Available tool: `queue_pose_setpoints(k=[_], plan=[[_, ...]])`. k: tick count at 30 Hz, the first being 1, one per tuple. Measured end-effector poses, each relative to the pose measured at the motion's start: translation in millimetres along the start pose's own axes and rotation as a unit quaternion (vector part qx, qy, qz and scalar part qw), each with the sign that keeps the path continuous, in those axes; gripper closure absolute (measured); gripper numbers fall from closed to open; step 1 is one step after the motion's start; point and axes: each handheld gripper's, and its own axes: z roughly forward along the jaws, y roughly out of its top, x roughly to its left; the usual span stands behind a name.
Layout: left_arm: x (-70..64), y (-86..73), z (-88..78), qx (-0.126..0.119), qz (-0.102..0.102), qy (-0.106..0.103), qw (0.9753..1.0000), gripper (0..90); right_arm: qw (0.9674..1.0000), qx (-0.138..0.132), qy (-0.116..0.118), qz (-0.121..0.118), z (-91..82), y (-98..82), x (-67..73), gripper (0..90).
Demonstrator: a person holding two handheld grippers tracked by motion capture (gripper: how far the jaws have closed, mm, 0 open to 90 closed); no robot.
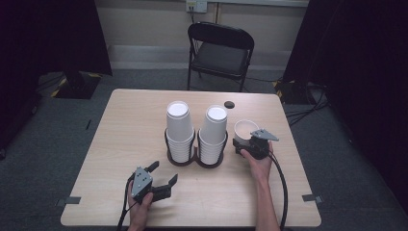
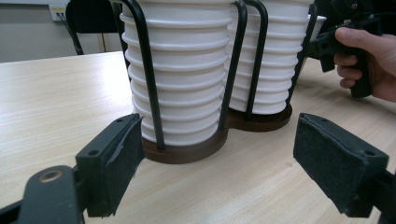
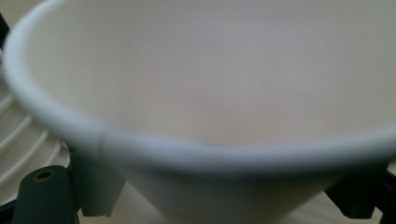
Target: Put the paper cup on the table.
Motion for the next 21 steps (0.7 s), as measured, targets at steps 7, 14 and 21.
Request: queue_pose_setpoints(k=[7,14,21], plan=[[-0.2,0.1,0.6,0.001,-0.001,0.002,1.0,15.8,0.9999,0.002,-0.006,0.009,-13.8,-10.0,-2.7,14.1],[-0.6,0.2,0.7,0.001,-0.001,0.005,1.0,15.8,0.9998,0.006,-0.007,0.018,-30.2,-16.0,4.5,14.5],[-2.3,0.6,1.7,0.01,-0.007,0.03,0.9995,15.9,0.9985,-0.049,-0.004,0.023,-64.3,-20.8,24.0,14.8]])
